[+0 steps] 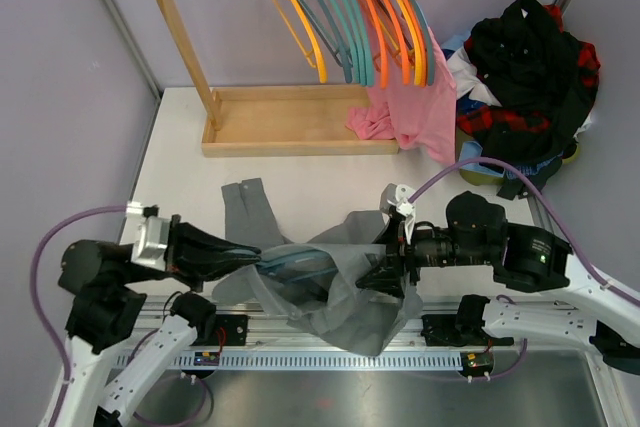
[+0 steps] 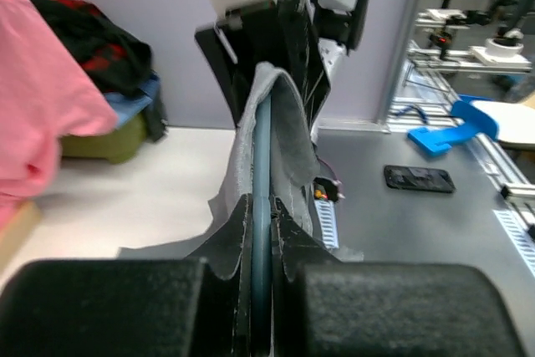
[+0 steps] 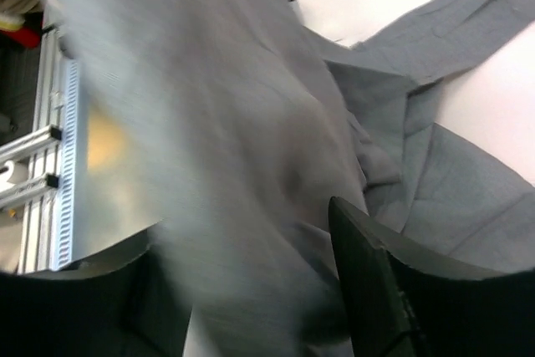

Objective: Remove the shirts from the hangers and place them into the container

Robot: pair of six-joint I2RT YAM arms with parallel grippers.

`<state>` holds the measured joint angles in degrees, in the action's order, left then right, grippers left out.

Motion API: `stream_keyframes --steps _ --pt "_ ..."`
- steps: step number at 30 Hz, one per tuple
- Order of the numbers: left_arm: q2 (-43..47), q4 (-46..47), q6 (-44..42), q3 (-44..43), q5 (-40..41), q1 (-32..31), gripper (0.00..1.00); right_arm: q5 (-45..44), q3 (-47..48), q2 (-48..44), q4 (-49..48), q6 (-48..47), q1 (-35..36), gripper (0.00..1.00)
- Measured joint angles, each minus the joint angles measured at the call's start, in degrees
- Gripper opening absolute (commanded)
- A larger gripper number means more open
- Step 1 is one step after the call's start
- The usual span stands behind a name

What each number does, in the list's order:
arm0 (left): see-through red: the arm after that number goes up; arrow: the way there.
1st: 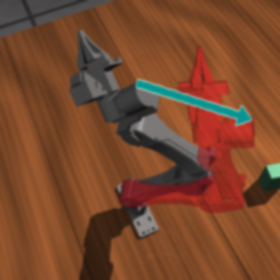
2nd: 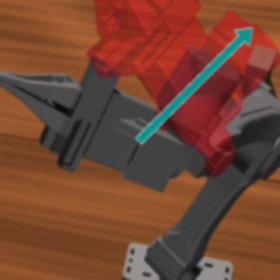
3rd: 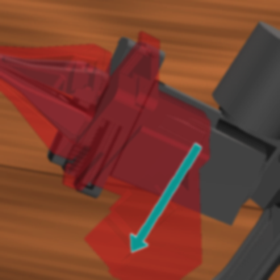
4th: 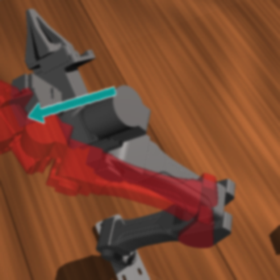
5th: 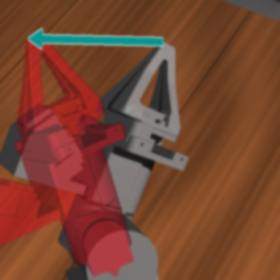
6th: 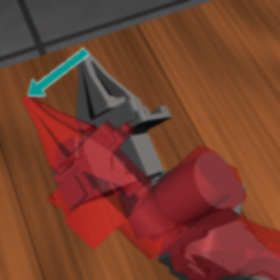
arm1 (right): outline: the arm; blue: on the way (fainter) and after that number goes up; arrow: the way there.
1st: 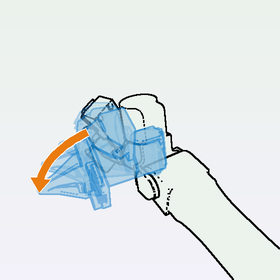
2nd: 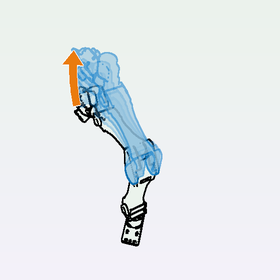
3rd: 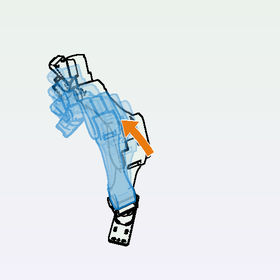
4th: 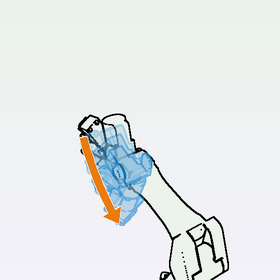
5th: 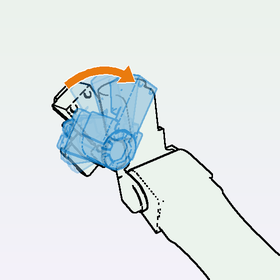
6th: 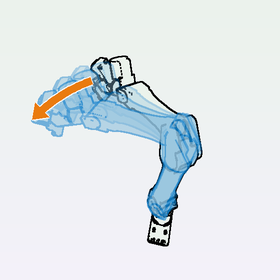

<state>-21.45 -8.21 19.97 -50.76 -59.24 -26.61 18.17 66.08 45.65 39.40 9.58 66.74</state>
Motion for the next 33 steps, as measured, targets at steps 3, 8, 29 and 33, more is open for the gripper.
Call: stream_keyframes --steps 3,8,29,33 --pt "1.27 -9.81 -6.08 -7.3 3.56 -0.02 0.0 -2.36 -1.79 -0.22 -1.22 0.7 0.0 0.74" --pt "3.56 -19.89 -12.76 -12.72 7.96 -0.07 0.0 -5.16 -4.13 -1.73 -1.84 1.42 0.0 0.67" --pt "4.66 -39.04 -22.08 -13.92 18.84 -0.92 0.0 -37.83 -5.92 -11.47 -2.36 4.79 0.07 0.0" --pt "4.68 -38.97 -22.8 -13.86 18.51 -1.49 0.0 -46.53 -7.37 -18.53 -5.25 5.75 0.17 0.0"
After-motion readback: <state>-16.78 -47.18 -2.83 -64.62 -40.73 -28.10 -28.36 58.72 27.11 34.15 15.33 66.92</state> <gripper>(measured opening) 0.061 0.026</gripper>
